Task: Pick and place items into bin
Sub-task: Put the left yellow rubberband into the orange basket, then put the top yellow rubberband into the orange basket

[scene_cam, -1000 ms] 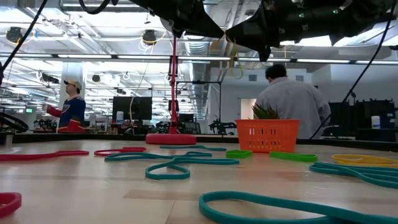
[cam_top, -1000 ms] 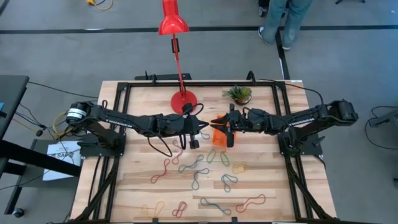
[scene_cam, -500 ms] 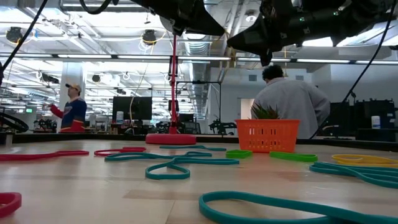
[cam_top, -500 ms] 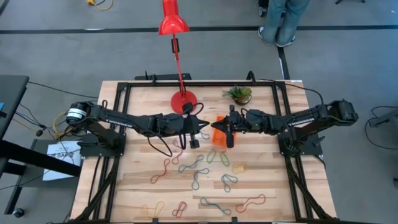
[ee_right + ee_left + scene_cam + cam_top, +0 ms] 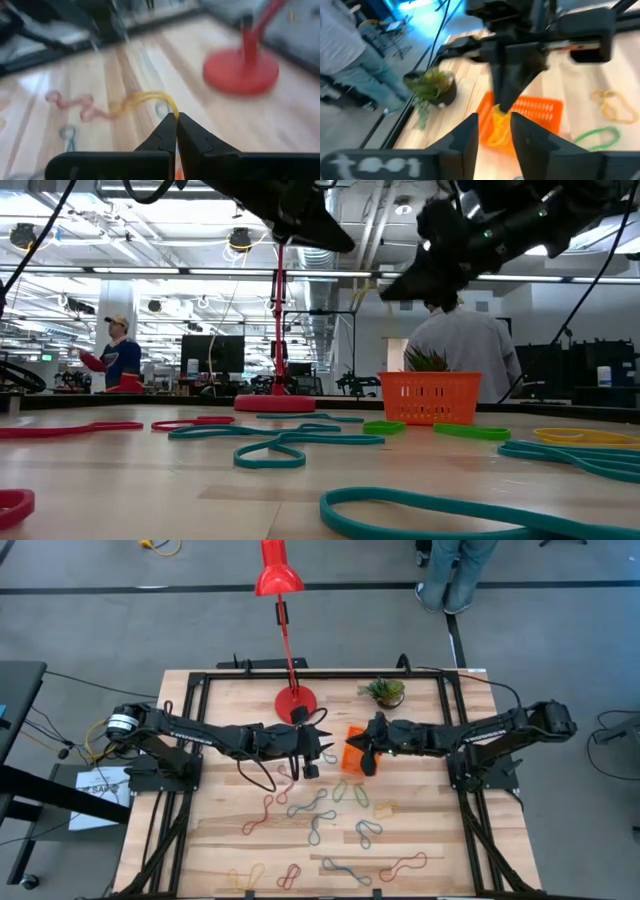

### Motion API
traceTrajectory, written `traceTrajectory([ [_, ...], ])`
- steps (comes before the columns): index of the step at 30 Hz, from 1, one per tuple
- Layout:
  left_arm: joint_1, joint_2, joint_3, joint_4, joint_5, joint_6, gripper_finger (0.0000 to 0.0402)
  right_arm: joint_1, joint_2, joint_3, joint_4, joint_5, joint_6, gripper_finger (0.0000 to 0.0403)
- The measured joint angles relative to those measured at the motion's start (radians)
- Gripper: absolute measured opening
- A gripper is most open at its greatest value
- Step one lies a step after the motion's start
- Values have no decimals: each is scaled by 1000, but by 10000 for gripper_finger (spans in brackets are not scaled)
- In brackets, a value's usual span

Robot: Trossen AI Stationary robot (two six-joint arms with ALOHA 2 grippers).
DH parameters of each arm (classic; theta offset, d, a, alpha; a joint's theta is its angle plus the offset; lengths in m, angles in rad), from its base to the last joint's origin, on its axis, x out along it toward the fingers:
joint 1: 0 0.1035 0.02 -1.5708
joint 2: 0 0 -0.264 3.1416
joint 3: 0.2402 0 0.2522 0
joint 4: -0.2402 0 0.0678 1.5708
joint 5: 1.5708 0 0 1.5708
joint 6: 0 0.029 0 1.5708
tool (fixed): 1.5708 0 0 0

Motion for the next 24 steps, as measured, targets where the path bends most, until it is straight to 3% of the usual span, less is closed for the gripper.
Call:
traceTrajectory([
  [5,0,0,0,-58,-67,-26,129,0,-14,-1,-259,0,143,1],
  [10,0,0,0,-85,-72,-33,130,21,-18,-1,-456,3,247,1],
  [20,0,0,0,-85,-75,-35,130,16,-18,0,-450,24,246,29],
  [24,0,0,0,-85,-75,-35,130,16,-18,0,-459,-25,243,49],
])
